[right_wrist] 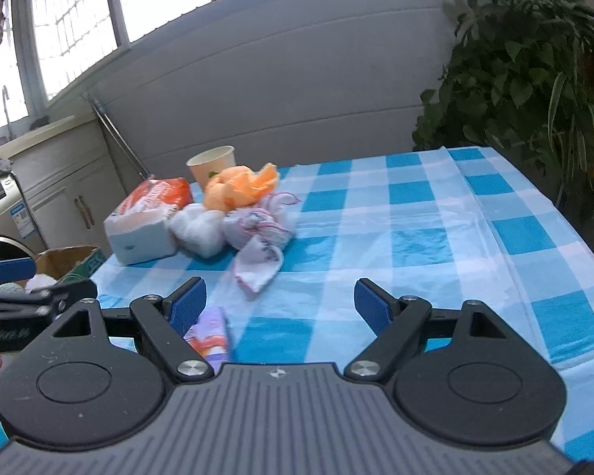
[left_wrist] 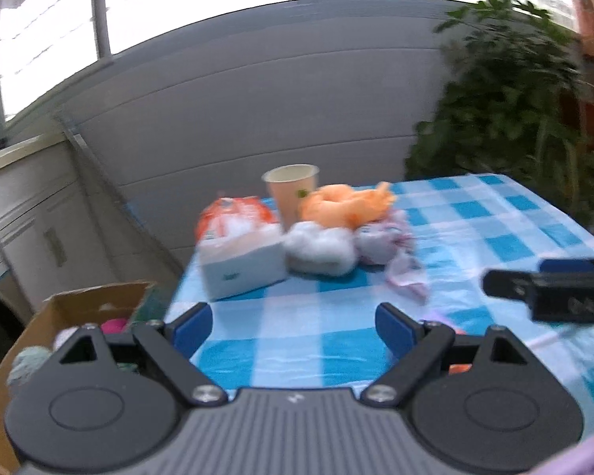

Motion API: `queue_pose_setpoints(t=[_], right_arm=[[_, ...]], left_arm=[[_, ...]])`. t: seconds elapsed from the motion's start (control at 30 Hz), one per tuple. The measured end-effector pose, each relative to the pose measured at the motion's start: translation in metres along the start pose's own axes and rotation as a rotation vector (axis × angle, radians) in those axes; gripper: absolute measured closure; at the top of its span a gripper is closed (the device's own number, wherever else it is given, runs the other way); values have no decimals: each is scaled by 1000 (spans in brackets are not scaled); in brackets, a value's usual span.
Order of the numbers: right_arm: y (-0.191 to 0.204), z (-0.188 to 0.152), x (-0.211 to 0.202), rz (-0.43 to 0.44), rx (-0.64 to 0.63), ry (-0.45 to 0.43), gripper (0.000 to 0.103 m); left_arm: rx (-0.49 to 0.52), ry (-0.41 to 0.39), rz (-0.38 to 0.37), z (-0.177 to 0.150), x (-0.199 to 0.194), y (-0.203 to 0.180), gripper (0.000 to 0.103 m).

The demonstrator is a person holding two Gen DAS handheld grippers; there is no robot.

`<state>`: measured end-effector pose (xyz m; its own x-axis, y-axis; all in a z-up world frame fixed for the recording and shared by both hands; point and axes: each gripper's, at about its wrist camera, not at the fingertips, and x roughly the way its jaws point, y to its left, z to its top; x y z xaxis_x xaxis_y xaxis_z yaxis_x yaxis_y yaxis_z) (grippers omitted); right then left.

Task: Organize soft objects
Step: 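Grasp the white floral cloth bundle with the right gripper while the left grasps the purple tissue pack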

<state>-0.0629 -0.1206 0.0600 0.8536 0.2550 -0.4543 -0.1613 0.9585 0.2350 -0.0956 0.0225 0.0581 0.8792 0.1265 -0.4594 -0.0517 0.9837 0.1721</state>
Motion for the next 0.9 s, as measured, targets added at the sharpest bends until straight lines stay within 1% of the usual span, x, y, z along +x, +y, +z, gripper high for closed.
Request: queue_pose_setpoints(t=[0.07, 0.17, 0.27, 0.43, 0.53, 0.6, 0.7, 0.9], right_arm=[[-6, 3, 4, -11, 4, 7, 1], [-14, 11, 15, 10, 20, 33, 1], [-17, 22, 30, 45, 15, 50, 1], [-13, 42, 59, 123, -31, 71, 0], [-10, 52, 81, 170, -50, 89, 0], [-8, 56, 96, 181, -58, 102, 0], [-5, 58, 117, 186, -70, 121, 0], [0, 54, 152, 184, -76, 165, 0]], left_arm=[[25, -3, -37, -1, 1, -7, 14], [49, -2, -70, -1, 4, -15, 14], [76, 0, -134, -4, 5, -24, 14], [149, 10, -271, -12, 10, -43, 14], [190, 12, -329, -17, 14, -52, 14], [208, 12, -359, -19, 18, -55, 14], [205, 20, -384, -21, 27, -55, 14], [150, 37, -486, -25, 43, -47, 14]])
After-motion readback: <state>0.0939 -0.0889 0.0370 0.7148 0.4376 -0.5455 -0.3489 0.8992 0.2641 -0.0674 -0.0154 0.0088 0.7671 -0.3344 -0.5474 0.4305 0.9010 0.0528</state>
